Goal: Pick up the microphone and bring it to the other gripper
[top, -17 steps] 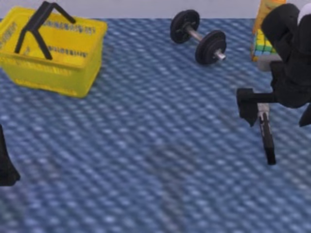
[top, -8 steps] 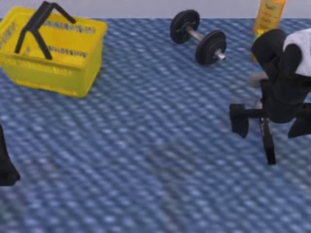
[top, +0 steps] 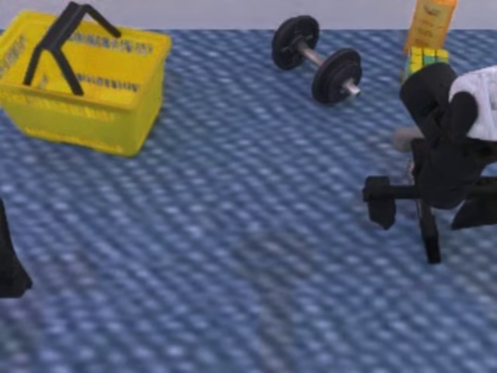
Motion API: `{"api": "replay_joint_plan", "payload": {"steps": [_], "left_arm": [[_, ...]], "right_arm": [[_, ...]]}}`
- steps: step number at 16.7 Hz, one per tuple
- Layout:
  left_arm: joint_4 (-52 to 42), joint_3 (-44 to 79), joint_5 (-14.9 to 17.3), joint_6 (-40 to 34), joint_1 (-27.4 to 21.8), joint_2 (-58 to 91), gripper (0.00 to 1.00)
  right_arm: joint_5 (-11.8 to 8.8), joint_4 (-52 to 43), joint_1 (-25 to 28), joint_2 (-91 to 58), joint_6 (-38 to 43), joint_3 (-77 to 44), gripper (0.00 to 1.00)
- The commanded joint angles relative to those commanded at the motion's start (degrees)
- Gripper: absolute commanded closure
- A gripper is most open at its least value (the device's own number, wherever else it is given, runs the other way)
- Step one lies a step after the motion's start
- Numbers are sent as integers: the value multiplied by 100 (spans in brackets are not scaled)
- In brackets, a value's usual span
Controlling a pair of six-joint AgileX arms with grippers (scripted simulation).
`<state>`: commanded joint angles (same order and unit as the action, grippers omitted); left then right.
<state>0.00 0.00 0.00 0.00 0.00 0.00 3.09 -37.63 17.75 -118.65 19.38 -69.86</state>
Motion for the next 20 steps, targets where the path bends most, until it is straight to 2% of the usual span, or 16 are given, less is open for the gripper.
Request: {"api": "replay_joint_plan", "payload": {"steps": [1,14,20], "left_arm": [[0,0,0,0,0,0,0],[0,0,0,0,0,0,0],[0,0,0,0,0,0,0]], "right_arm": [[0,0,0,0,0,0,0],[0,0,0,0,0,0,98],[0,0,0,0,0,0,100]]}}
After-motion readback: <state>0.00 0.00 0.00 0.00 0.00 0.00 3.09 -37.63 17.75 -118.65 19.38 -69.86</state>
